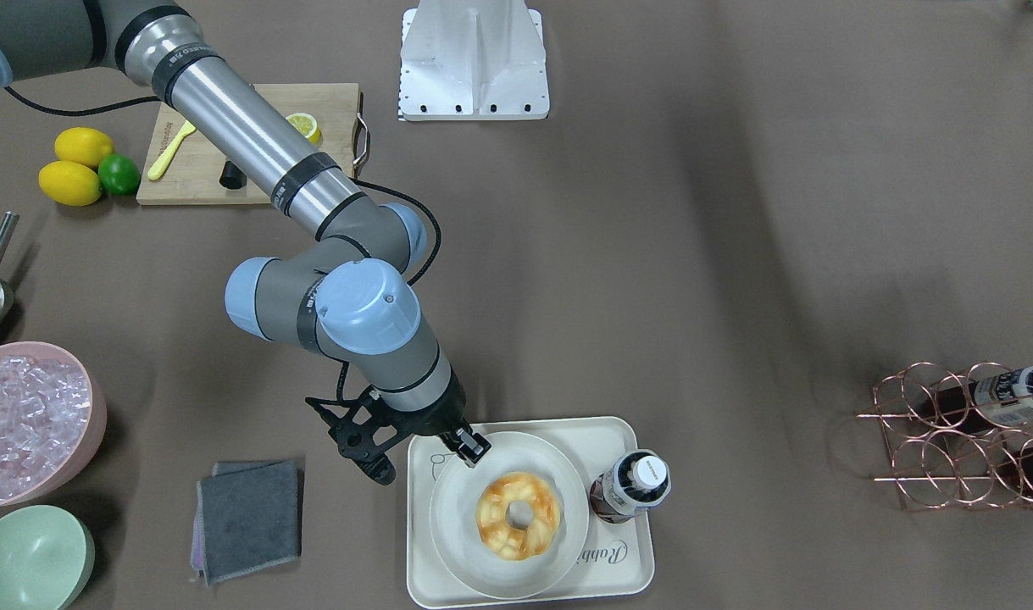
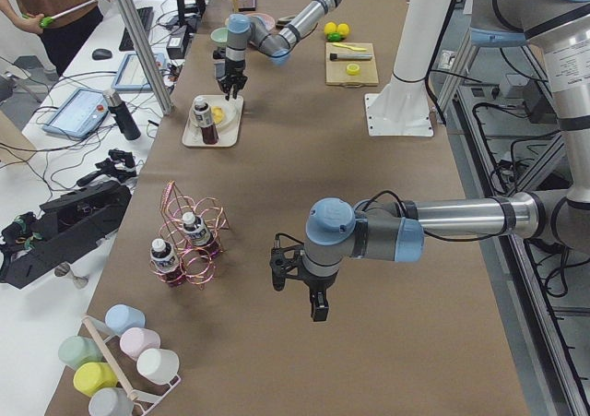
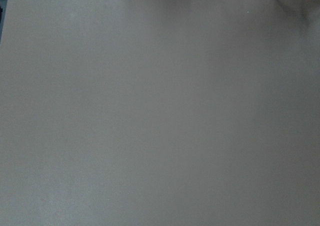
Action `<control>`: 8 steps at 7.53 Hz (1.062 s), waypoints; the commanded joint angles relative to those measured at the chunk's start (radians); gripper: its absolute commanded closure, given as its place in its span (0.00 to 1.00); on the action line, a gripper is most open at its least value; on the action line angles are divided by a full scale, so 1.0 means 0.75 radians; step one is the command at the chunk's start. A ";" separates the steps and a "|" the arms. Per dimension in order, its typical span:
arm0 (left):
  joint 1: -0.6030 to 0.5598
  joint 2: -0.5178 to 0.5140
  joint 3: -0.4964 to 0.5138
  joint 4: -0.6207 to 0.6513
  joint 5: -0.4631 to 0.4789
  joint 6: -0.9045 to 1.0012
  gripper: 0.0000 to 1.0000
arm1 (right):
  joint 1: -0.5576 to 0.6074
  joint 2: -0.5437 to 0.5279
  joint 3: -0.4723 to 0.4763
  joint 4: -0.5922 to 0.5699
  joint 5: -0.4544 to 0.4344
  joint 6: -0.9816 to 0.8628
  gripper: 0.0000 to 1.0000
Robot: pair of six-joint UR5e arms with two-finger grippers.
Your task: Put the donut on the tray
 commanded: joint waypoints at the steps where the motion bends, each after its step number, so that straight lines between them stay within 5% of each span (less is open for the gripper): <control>1: 0.000 0.004 -0.004 -0.001 0.000 0.000 0.02 | 0.052 -0.027 0.087 -0.014 0.105 -0.061 0.49; 2: 0.000 0.004 -0.006 0.001 0.000 0.000 0.02 | 0.069 -0.092 0.182 -0.058 0.163 -0.139 0.44; 3: 0.002 0.004 -0.006 0.001 0.000 0.000 0.02 | 0.065 -0.198 0.366 -0.174 0.172 -0.227 0.01; 5: 0.002 0.004 -0.012 0.003 0.000 0.000 0.02 | 0.097 -0.433 0.728 -0.387 0.224 -0.437 0.00; 8: 0.012 0.006 -0.002 0.007 0.000 -0.002 0.02 | 0.268 -0.788 0.982 -0.454 0.357 -0.894 0.00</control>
